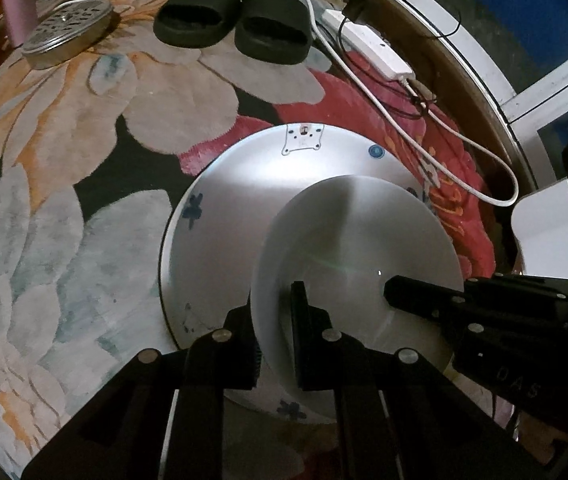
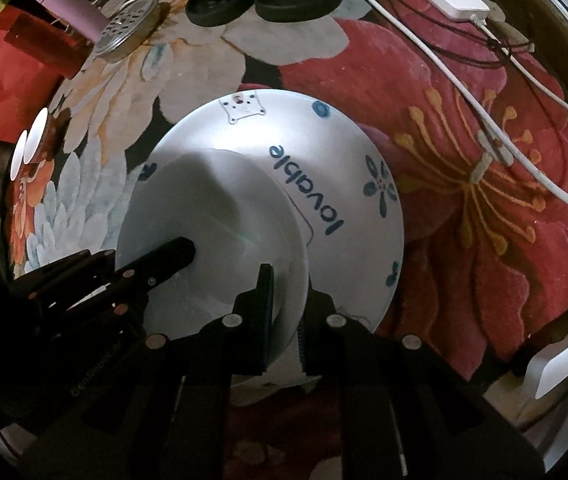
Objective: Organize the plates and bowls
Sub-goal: 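Lower the white bowl onto the bear-print plate and open the right tool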
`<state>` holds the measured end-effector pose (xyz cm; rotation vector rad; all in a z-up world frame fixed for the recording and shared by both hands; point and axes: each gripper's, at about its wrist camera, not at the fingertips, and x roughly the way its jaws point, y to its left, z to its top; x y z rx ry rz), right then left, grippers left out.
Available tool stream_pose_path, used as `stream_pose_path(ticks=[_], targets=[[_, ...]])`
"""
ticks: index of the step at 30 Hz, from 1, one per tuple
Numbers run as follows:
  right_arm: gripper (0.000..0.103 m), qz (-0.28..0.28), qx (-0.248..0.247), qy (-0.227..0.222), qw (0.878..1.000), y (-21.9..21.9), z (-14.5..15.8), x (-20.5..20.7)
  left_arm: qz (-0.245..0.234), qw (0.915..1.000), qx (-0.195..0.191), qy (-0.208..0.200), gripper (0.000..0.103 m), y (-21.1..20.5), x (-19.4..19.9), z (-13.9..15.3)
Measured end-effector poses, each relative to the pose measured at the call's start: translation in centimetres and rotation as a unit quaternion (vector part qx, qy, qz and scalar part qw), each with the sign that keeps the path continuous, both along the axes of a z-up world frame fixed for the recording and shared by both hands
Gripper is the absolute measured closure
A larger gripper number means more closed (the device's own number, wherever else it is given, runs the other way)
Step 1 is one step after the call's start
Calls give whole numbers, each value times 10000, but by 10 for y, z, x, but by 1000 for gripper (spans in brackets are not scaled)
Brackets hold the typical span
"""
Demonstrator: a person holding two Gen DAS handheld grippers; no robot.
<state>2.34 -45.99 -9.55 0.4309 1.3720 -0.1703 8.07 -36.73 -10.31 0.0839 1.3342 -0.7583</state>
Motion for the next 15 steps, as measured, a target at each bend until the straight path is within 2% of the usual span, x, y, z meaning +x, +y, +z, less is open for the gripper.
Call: stream_pose_path(ticks=[11, 12, 13, 15], targets=[[90, 13, 46, 31, 10000, -1, -7, -3, -6, 9999, 99, 14, 88, -6, 0, -8], [90, 5, 86, 34, 10000, -1, -7, -3, -2, 10000, 83, 36, 79, -5, 0, -9], [90, 3, 142, 39, 9999, -1, -7, -3, 11, 10000, 69, 49, 62, -4, 1, -8], [90, 23, 213, 30, 9998, 0, -6, -3, 40, 10000, -69, 47, 49, 0, 2, -4]])
